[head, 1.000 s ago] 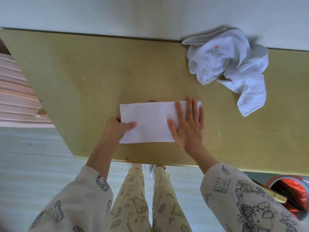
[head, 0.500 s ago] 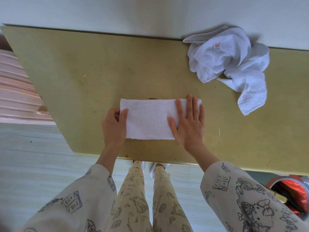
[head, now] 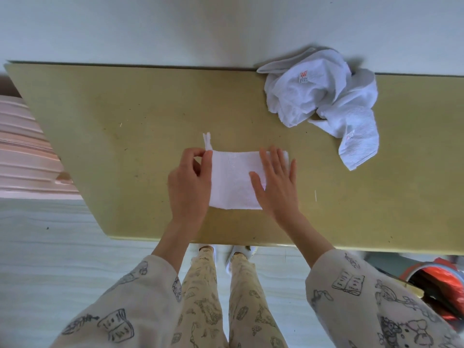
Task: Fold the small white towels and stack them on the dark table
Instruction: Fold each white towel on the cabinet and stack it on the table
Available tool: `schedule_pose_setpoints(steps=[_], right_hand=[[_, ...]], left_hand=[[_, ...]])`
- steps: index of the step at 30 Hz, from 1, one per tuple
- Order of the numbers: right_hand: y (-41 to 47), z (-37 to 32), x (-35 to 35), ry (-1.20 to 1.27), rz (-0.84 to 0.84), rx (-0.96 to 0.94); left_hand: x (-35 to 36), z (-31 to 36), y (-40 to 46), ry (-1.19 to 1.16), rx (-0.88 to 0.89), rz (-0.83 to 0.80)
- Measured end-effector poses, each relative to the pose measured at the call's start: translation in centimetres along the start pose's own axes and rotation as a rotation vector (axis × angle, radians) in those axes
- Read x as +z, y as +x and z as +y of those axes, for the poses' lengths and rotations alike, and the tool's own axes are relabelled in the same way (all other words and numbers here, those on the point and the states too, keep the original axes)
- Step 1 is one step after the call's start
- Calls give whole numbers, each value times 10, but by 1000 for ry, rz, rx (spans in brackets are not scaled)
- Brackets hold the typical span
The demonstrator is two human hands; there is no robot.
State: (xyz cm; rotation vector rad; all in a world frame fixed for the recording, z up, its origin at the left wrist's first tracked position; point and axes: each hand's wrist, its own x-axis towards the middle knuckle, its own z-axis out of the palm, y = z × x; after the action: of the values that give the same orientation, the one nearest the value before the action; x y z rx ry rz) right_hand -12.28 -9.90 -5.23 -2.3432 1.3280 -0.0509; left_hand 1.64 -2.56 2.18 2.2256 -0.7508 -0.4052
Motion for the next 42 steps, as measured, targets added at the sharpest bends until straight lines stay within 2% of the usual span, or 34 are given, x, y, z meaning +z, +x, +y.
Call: schedule_pose_setpoints(steps=[3,4,9,15,23,27,32,36,42], right_hand=[[-15,8,-18,206,283,-4],[-20,11,-24,304,300,48],[-19,25,-44,858,49,522],[-8,37,-43,1005,-60,628],[1,41,-40,964,-118,646],[7,38,-40,861,-134,633],[10,34,-38,711,-92,596],[11,33,-36,655,-51,566],[14,34,-35,646,-55,569]], left_hand=[[25,17,-9,8,96,-83],[35,21,-12,12,115,-107],[82,24,-25,119,145,-264],[104,27,-35,126,118,-363],[107,24,-38,-61,110,-465],[96,17,-41,-100,156,-352],[85,-16,-43,162,369,-189],[80,-32,-46,267,455,-235],[79,-36,-50,457,469,-378]])
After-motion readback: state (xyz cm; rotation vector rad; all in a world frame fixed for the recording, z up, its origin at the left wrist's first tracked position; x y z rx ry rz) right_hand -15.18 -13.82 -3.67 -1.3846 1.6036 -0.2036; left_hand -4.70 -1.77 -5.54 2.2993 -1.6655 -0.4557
